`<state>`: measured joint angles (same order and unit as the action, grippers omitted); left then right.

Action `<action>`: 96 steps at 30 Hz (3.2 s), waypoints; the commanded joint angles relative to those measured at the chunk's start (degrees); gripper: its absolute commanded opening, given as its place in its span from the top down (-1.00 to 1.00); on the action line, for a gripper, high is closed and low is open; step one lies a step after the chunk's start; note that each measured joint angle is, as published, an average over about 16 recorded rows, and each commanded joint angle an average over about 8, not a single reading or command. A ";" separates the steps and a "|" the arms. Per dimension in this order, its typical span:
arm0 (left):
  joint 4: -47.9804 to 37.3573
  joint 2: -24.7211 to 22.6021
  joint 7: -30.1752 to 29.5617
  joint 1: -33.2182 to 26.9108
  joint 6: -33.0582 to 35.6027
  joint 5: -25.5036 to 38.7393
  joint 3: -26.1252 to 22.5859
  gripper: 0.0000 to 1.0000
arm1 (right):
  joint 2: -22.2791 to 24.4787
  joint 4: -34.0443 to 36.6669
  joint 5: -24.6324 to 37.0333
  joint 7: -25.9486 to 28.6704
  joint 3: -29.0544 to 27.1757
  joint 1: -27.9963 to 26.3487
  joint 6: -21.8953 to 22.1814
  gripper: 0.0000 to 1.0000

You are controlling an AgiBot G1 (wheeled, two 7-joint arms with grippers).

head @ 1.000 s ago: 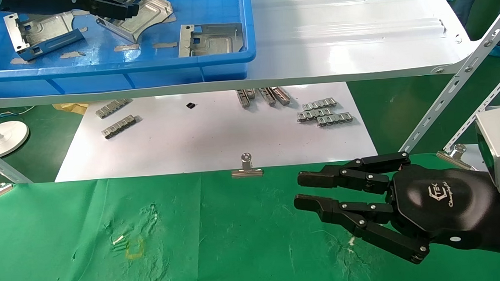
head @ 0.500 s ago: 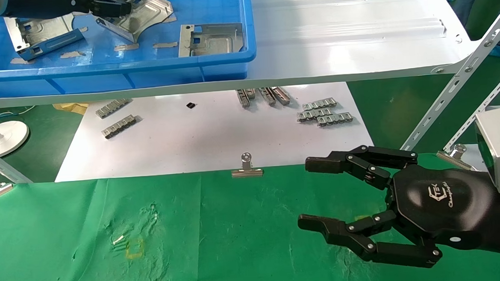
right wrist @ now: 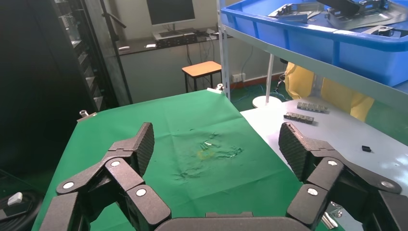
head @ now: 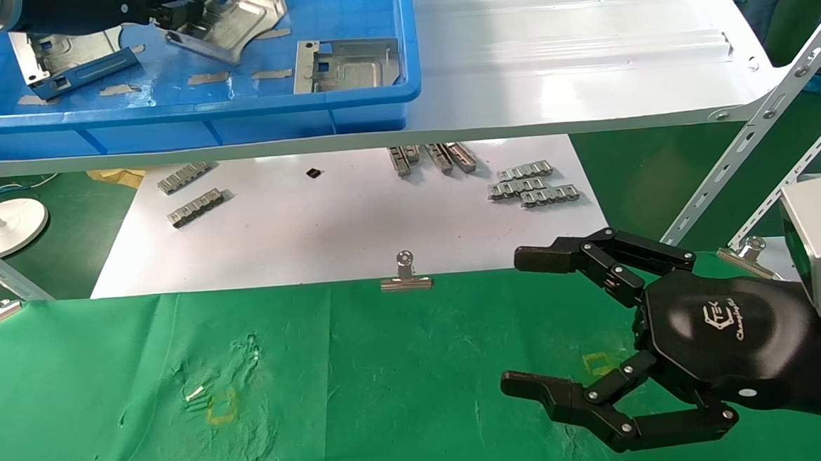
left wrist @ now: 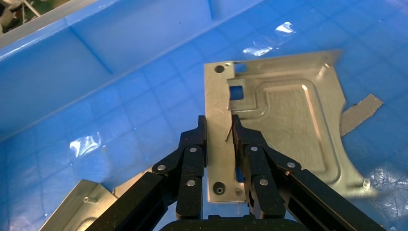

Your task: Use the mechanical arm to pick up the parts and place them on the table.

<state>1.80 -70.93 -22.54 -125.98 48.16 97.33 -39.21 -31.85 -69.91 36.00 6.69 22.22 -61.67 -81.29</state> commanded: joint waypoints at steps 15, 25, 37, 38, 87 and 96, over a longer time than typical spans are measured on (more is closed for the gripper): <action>8.58 8.05 14.80 1.92 13.46 -13.36 8.77 1.00 | 0.00 0.00 0.00 0.00 0.00 0.00 0.00 -1.00; 18.50 16.48 30.93 10.17 36.60 -25.94 15.34 1.00 | 0.00 0.00 0.00 0.00 0.00 0.00 0.00 -1.00; 40.66 27.08 42.69 24.93 42.38 -33.88 10.18 1.00 | 0.00 0.00 0.00 0.00 0.00 0.00 0.00 -1.00; 42.36 27.92 45.15 26.70 41.72 -33.92 9.67 1.00 | 0.00 0.00 0.00 0.00 0.00 0.00 0.00 -1.00; 19.69 26.93 58.78 35.63 43.19 -28.68 3.68 -1.00 | 0.00 0.00 0.00 0.00 0.00 0.00 0.00 -1.00; 20.27 27.01 48.47 36.66 43.85 -36.37 2.45 -1.00 | 0.01 0.01 -0.01 0.00 0.00 0.01 0.01 -1.00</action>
<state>22.00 -43.93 27.06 -89.44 91.94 61.78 -36.62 -31.84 -69.91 35.99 6.69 22.21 -61.66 -81.28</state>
